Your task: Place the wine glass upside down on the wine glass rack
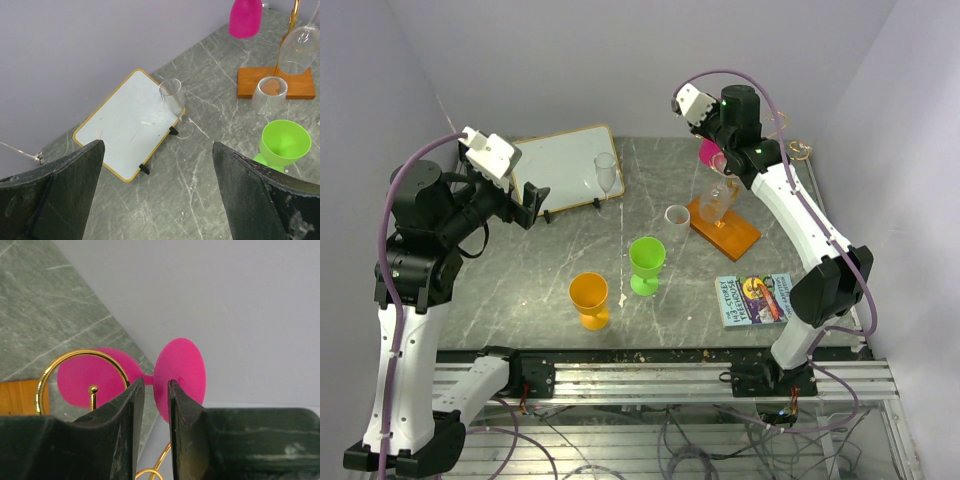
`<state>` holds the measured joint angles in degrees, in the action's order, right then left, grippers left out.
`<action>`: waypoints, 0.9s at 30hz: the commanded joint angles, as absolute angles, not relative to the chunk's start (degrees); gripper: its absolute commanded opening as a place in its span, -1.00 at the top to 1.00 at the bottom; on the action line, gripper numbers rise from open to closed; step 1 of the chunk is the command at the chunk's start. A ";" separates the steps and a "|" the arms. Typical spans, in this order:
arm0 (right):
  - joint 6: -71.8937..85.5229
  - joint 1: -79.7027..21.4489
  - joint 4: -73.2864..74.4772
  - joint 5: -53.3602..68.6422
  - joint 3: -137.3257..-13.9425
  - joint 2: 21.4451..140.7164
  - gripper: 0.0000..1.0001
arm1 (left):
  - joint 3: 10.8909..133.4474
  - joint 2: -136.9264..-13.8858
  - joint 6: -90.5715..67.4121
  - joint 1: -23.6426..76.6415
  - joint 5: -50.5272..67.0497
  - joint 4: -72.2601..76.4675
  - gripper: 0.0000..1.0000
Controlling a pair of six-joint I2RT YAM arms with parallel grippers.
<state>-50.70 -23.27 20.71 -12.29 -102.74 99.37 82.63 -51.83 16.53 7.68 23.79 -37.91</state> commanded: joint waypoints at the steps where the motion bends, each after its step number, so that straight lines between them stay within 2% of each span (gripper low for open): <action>1: -47.51 -23.64 21.52 -9.51 -104.30 97.48 0.48 | 82.09 -51.15 17.20 7.21 23.73 -38.14 -1.00; 16: -44.21 -23.73 22.33 -6.60 -106.99 98.31 0.42 | 82.62 -51.02 17.36 7.21 23.29 -38.77 -1.00; 27: -36.87 -23.73 24.63 1.45 -111.73 97.79 0.37 | 80.05 -51.15 18.83 7.21 22.18 -39.29 -1.00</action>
